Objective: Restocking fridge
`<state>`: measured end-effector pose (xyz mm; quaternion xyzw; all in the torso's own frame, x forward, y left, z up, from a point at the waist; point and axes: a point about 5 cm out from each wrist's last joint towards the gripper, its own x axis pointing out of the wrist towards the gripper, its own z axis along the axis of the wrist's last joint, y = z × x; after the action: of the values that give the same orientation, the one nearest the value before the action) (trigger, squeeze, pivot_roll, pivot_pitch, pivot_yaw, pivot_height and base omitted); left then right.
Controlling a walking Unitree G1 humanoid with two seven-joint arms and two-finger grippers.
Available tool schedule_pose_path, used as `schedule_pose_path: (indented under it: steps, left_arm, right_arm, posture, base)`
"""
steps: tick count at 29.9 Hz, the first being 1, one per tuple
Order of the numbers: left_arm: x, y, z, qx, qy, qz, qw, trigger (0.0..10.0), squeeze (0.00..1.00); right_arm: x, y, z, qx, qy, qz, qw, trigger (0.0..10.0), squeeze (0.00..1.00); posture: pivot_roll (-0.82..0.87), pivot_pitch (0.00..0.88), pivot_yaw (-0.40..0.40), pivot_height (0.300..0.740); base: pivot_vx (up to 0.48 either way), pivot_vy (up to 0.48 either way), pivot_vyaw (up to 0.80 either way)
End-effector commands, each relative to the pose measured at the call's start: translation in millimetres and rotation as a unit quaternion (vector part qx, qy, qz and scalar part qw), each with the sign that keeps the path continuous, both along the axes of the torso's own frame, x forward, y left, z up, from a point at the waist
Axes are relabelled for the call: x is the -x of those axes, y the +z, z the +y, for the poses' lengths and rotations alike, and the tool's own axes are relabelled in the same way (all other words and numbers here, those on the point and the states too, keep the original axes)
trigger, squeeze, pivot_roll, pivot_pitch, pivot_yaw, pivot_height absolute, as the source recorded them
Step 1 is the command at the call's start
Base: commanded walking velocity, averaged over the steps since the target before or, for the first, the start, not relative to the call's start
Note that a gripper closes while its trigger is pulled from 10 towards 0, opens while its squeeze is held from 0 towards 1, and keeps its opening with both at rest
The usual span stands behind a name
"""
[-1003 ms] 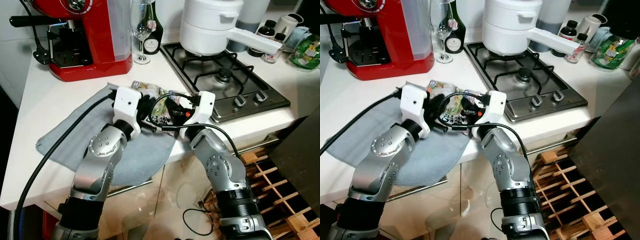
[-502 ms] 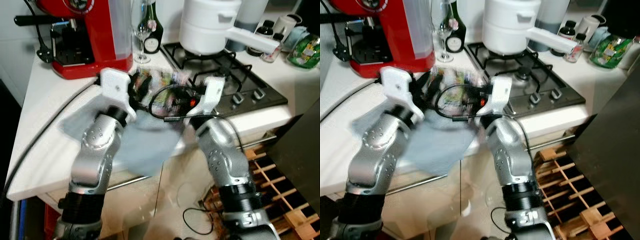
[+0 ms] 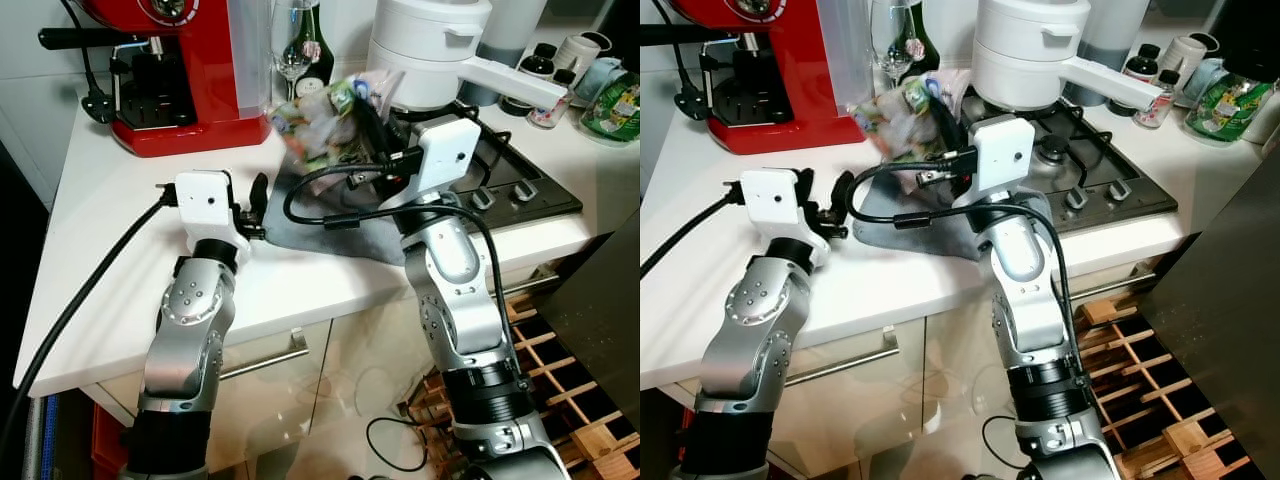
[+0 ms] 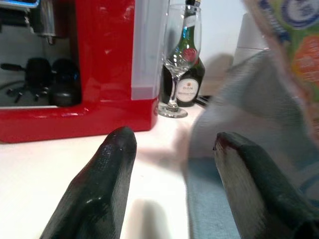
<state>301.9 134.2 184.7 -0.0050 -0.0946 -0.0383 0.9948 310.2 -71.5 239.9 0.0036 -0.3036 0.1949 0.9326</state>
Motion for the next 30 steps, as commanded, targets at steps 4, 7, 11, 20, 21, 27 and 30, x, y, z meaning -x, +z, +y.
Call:
schedule_pose_path:
  steps: [4,7,11,20,21,27,30]
  left_arm:
    - [-2.8,6,-6.7,-0.026,-0.009,-0.022,0.999,10.0,0.00]
    - [-5.1,6,-5.2,-0.033,-0.006,-0.021,0.999,10.0,0.00]
    - [-5.6,5,-5.1,-0.035,-0.007,-0.019,0.999,10.0,0.00]
    - [-5.3,2,-7.9,-0.039,-0.018,-0.013,0.999,10.0,0.00]
    - [-5.3,2,-7.9,-0.040,-0.019,-0.013,0.999,10.0,0.00]
    - [-5.8,3,-8.5,-0.041,-0.022,-0.014,0.999,10.0,0.00]
    - [-5.3,2,-8.2,-0.042,-0.022,-0.014,0.999,10.0,0.00]
  right_arm:
    - [6.4,3,-3.2,0.020,-0.033,-0.048,0.998,0.0,0.00]
    - [4.4,-1,-2.5,0.023,-0.033,-0.043,0.998,0.0,0.00]
    - [0.5,-6,-2.2,0.000,-0.025,-0.013,1.000,0.0,0.00]
    - [-22.2,-42,-11.3,-0.136,-0.012,0.166,0.977,0.0,0.00]
    - [-25.3,-45,-10.9,-0.158,-0.006,0.186,0.970,0.0,0.00]
    - [-38.0,-51,-5.1,-0.192,0.017,0.229,0.954,0.0,0.66]
    - [-41.2,-59,-3.5,-0.201,0.023,0.256,0.945,0.0,1.00]
  posture:
    - [-0.06,0.000,-0.044,0.740]
    - [-0.06,0.000,-0.046,0.740]
    - [-0.06,0.000,-0.048,0.740]
    - [-0.05,0.000,-0.046,0.740]
    - [-0.05,0.000,-0.045,0.740]
    - [-0.04,0.000,-0.049,0.740]
    - [-0.04,0.000,-0.050,0.740]
  base:
    - [0.000,0.000,0.00]
    - [0.000,0.000,0.00]
    - [0.000,0.000,0.00]
    - [0.000,0.000,0.00]
    - [0.000,0.000,0.00]
    - [0.000,0.000,0.00]
    - [0.000,0.000,0.00]
